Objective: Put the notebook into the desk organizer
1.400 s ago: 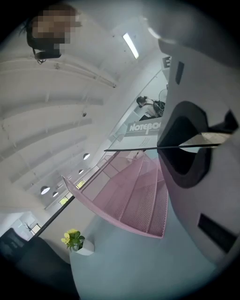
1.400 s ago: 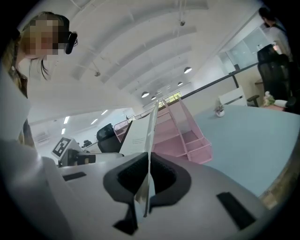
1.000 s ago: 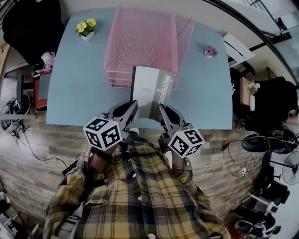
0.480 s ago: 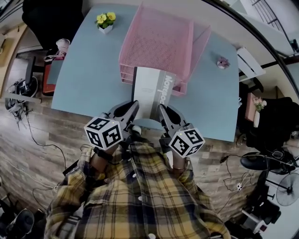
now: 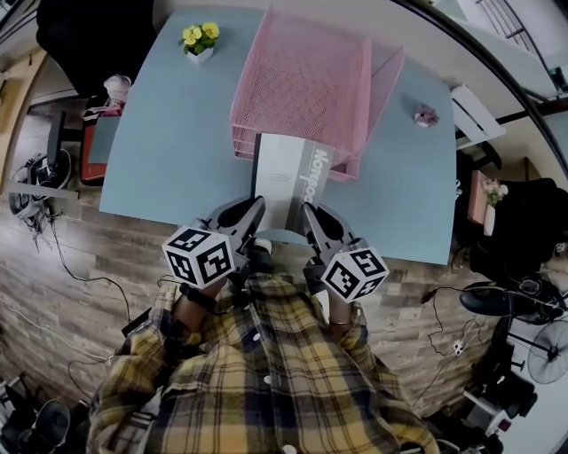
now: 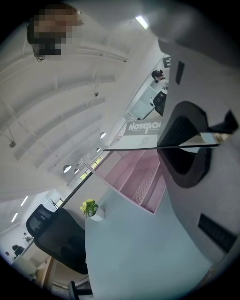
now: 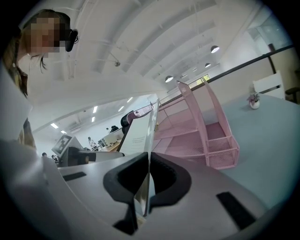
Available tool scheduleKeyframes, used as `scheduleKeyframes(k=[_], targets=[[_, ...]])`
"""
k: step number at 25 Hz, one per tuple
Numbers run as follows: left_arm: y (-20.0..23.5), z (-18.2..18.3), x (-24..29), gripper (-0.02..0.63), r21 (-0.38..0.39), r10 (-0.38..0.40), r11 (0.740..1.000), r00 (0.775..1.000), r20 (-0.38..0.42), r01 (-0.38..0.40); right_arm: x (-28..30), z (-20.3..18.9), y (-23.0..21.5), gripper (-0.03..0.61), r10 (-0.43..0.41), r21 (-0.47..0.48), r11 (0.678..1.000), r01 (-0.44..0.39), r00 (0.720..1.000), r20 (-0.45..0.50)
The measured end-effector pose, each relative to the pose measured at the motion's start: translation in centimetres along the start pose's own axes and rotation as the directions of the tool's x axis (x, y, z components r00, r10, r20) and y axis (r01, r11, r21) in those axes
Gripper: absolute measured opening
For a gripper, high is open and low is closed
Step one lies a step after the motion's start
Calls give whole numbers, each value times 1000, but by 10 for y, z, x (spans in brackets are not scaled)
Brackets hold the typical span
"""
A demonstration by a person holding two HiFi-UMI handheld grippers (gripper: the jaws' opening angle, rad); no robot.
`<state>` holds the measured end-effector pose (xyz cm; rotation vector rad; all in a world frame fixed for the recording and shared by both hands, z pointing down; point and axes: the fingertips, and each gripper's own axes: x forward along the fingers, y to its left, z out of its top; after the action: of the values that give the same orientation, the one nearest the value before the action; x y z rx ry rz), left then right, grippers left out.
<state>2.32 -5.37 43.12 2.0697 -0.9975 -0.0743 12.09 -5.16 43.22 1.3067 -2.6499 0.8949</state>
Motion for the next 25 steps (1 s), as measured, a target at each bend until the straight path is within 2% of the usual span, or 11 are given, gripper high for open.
scheduleKeyframes(k=[25], targets=[[26, -23, 13, 5, -80, 3, 997, 995, -99, -11, 12, -31, -19, 15, -14, 71, 997, 21, 996, -86]])
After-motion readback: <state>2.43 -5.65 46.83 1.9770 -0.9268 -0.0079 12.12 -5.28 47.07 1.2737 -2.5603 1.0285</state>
